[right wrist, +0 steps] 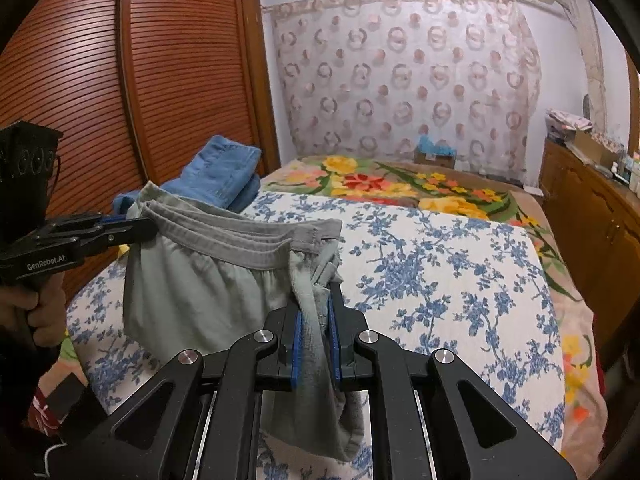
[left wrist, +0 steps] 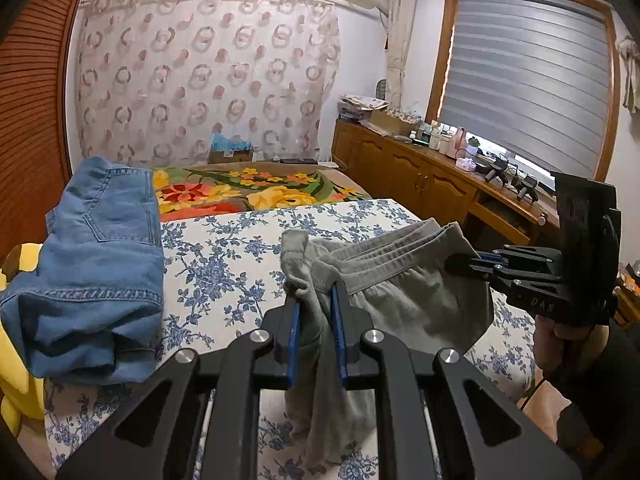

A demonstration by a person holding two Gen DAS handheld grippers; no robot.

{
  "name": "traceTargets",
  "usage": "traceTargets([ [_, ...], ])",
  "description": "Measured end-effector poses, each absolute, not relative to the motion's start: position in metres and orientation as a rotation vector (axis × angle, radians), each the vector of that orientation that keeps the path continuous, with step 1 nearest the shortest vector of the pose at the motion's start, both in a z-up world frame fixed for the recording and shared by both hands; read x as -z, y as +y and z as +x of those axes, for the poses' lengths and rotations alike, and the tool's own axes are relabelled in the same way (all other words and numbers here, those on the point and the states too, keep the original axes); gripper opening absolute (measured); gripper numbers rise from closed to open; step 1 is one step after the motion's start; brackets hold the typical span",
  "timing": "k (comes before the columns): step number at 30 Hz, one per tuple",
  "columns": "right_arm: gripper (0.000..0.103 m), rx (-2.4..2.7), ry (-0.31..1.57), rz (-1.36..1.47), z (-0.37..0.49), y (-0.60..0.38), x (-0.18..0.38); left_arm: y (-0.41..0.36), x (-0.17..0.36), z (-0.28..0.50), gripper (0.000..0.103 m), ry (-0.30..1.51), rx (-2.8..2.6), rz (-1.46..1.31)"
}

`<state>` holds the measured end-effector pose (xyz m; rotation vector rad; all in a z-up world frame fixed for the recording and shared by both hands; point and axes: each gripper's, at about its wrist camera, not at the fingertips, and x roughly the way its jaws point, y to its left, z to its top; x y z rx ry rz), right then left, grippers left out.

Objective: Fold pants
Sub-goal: 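Lift the grey-green garment off the bed with both tools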

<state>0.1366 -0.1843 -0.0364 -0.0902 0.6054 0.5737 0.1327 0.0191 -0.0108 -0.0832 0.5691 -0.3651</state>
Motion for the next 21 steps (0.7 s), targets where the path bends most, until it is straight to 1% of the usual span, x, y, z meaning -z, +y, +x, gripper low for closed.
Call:
traceTargets([
  [9, 0.008, -0.601, 0.593, -0.108, 0.168, -0.173, 0.013, 0.029, -0.011, 0.156, 0.012, 0.564, 0.338, -0.088],
  [21, 0.008, -0.652, 0.569, -0.151, 0.202, -0.145, -0.012, 0.056, -0.024, 0.180, 0.012, 0.561, 0.288, -0.109],
])
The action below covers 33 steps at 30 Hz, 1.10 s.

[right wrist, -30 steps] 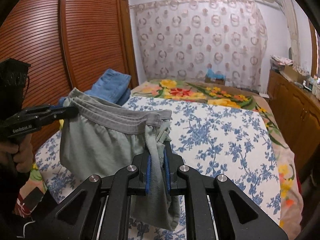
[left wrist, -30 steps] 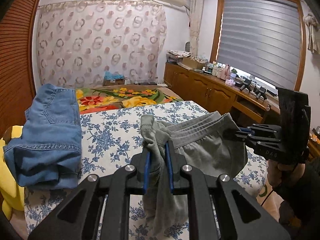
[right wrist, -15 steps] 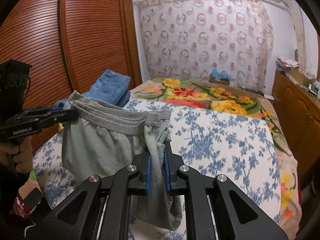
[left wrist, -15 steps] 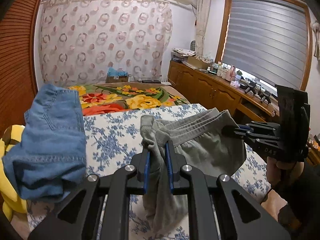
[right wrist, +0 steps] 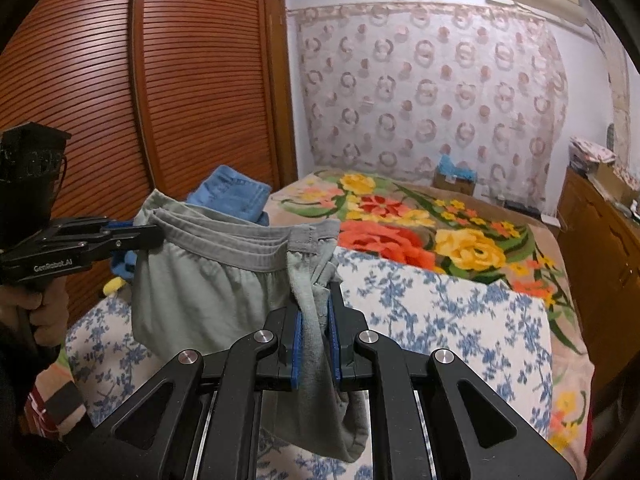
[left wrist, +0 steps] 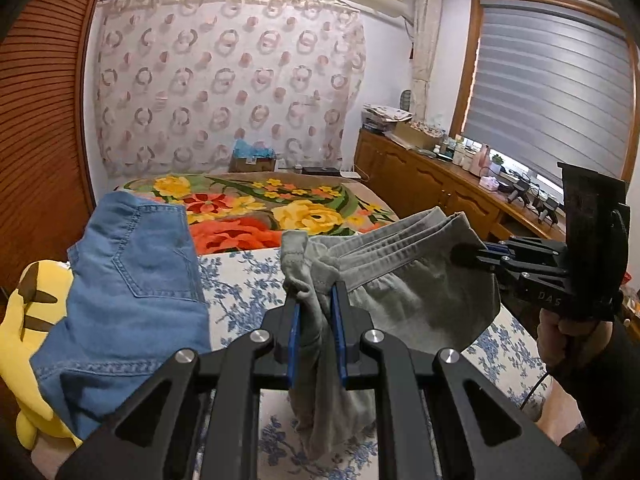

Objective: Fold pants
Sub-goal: 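Lift the grey-green garment off the bed with both tools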

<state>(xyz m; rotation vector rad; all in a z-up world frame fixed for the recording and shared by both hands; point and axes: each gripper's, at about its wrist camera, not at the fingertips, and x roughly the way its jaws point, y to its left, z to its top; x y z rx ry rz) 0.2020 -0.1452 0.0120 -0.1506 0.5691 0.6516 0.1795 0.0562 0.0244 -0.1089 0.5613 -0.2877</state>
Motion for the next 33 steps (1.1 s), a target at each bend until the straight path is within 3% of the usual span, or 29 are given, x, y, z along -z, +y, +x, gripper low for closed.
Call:
traceTargets([
  [33, 0.008, -0.824, 0.465, -0.332, 0.298, -0.007, -0.044, 0.159, -0.032, 0.200, 0.012, 0.519, 0.068, -0.145],
])
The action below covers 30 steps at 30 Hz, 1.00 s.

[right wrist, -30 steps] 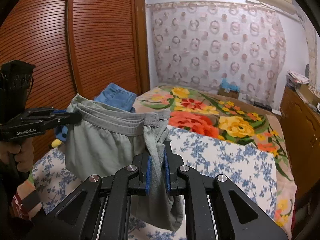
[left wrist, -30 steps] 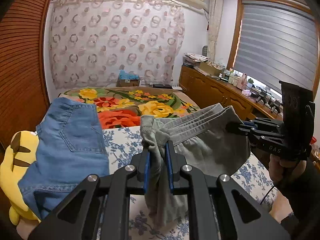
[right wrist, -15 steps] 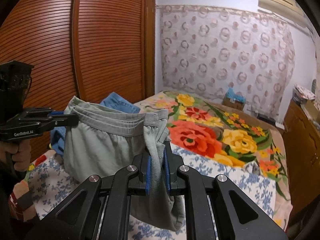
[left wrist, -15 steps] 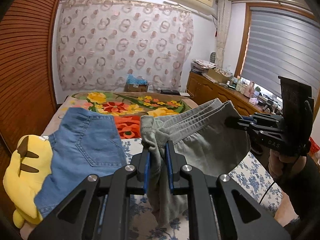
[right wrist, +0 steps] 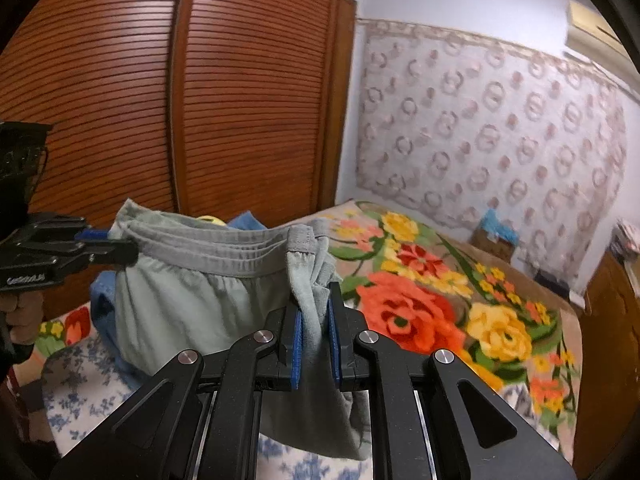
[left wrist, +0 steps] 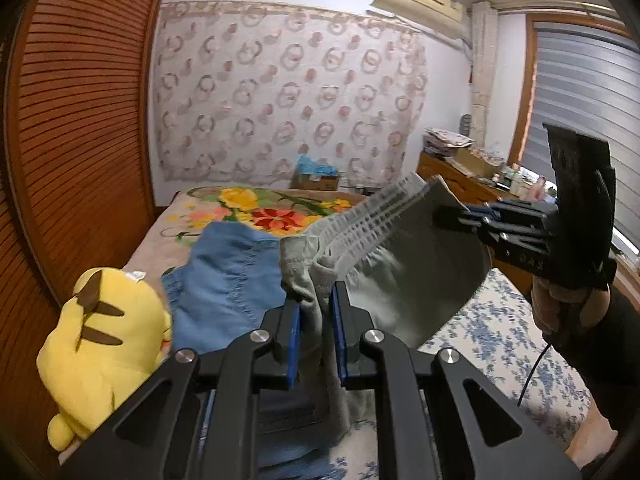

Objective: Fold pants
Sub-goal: 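Lift the grey-green garment off the bed with both tools, then carry the grey-green garment onto the folded blue denim with both tools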

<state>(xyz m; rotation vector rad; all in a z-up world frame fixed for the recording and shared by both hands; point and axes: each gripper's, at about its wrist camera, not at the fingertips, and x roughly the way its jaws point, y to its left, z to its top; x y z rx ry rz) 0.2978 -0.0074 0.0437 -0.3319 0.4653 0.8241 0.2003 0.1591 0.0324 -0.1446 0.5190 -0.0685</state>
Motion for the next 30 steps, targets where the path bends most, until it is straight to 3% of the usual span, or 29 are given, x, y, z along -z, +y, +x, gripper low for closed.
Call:
traceTargets([
  [16, 0.008, -0.981, 0.428, -0.423, 0.333, 0.105, -0.033, 0.191, -0.006, 0.175, 0.012, 0.494, -0.068, -0.247],
  [26, 0.008, -1.047, 0.517, -0.394, 0.350, 0.151, -0.016, 0.208, 0.018, 0.177, 0.012, 0.550, -0.146, -0.288],
  [30, 0.020, -1.005, 0.553, -0.389, 0.359, 0.158, -0.013, 0.212, 0.028, 0.179, 0.012, 0.568, -0.155, -0.306],
])
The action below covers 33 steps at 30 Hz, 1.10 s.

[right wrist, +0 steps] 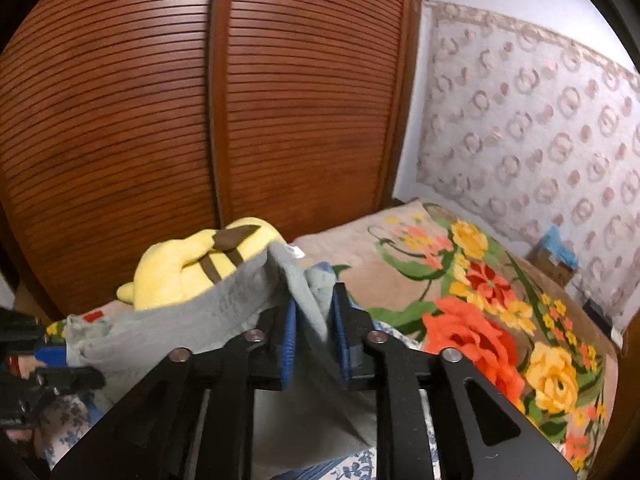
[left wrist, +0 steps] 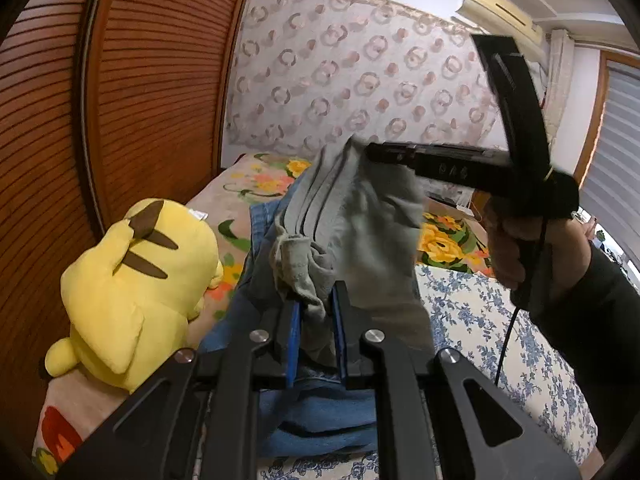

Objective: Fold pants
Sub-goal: 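Carry the grey-green garment onto the folded blue denim with both tools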

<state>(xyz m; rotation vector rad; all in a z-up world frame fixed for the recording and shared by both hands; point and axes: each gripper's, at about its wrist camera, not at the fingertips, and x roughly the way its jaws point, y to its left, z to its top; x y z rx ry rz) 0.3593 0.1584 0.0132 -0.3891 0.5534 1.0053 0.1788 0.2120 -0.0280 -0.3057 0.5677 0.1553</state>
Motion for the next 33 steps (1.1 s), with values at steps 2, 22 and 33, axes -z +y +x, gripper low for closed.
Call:
traceTargets([
  [2, 0.023, -0.989, 0.538, -0.388, 0.360, 0.156, -0.016, 0.213, 0.031, 0.180, 0.012, 0.575, -0.163, -0.309],
  [22, 0.024, -0.974, 0.728, -0.355, 0.404, 0.130, 0.044, 0.220, 0.053, 0.185, 0.012, 0.645, -0.217, -0.309],
  [33, 0.024, -0.990, 0.708, -0.298, 0.383, 0.115, 0.028, 0.220, 0.051, 0.184, 0.020, 0.658, -0.232, -0.294],
])
